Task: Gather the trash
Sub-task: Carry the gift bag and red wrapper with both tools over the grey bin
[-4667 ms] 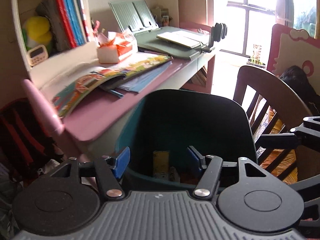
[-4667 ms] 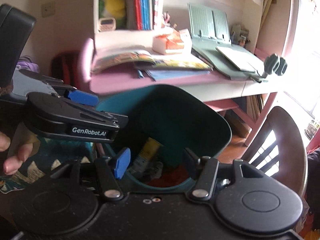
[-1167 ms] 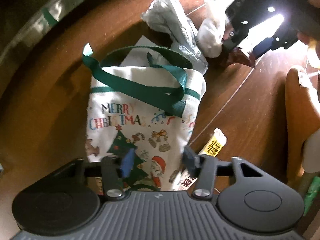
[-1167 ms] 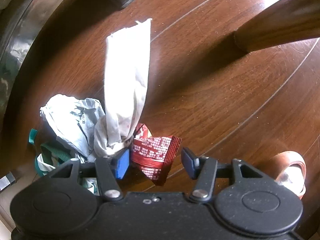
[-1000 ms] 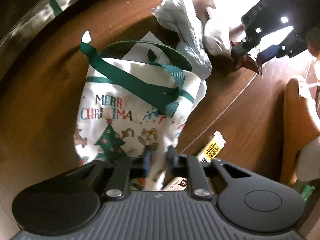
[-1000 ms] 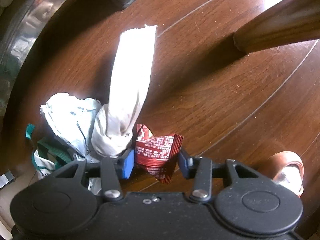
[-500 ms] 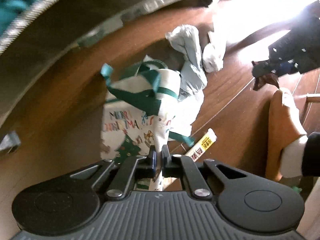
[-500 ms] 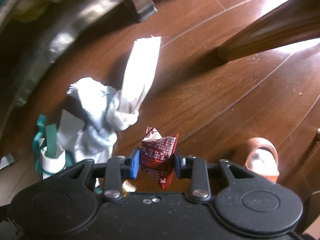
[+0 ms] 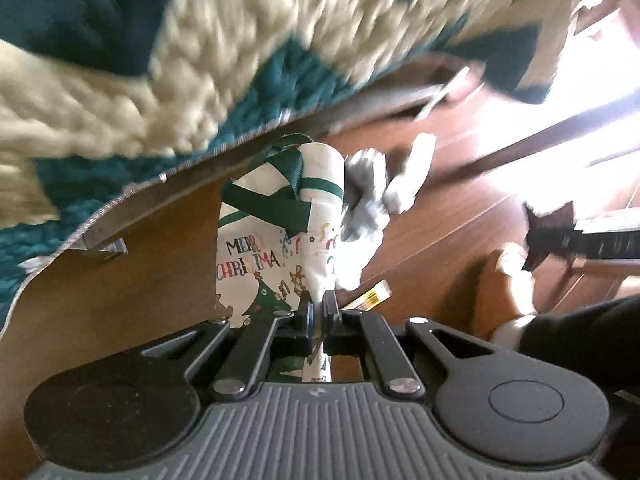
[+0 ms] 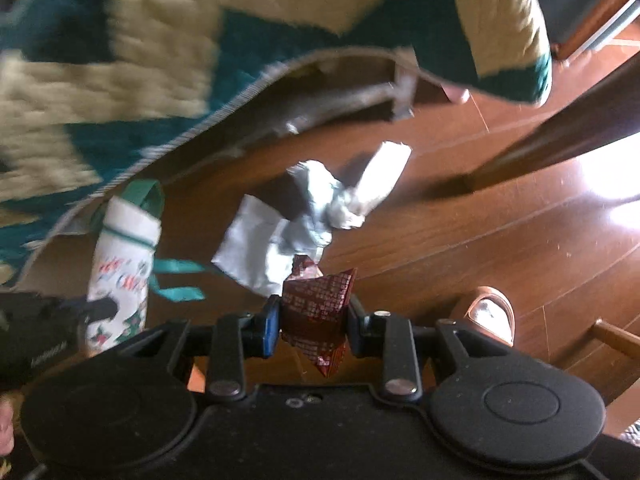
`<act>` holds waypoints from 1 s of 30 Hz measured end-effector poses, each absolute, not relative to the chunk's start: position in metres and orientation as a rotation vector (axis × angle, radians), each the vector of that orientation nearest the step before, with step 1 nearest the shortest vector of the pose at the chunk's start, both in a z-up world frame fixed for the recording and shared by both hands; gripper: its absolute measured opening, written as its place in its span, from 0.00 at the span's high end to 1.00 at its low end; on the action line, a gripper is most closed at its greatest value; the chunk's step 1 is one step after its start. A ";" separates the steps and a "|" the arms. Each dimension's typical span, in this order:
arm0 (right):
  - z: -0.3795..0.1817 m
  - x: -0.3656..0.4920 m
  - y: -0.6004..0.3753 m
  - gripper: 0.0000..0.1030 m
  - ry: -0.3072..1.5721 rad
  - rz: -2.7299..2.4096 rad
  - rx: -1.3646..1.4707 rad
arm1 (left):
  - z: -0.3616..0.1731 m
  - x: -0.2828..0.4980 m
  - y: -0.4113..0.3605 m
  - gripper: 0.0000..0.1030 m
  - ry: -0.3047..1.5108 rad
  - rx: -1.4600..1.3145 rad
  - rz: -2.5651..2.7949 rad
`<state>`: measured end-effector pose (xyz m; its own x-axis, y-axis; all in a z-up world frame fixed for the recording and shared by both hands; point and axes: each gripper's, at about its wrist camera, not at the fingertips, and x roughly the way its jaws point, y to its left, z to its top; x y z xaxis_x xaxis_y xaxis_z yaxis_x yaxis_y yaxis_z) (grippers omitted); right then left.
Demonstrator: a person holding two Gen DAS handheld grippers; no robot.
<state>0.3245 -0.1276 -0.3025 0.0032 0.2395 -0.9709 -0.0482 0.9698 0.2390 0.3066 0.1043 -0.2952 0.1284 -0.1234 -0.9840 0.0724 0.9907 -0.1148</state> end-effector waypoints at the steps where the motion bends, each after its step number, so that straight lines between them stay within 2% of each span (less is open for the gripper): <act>1: -0.291 0.321 -0.129 0.70 1.533 0.243 0.148 | -0.281 0.304 0.103 0.97 1.416 -0.058 -0.145; 11: -0.123 0.268 -0.158 0.70 1.243 0.391 0.123 | -0.133 0.269 0.049 0.97 1.160 -0.098 -0.213; 18: -0.012 0.229 -0.213 0.70 1.030 0.405 0.081 | -0.033 0.244 -0.008 0.97 0.970 -0.039 -0.277; 30: 0.114 0.198 -0.314 0.70 0.749 0.278 0.021 | 0.122 0.233 -0.118 0.97 0.693 0.024 -0.410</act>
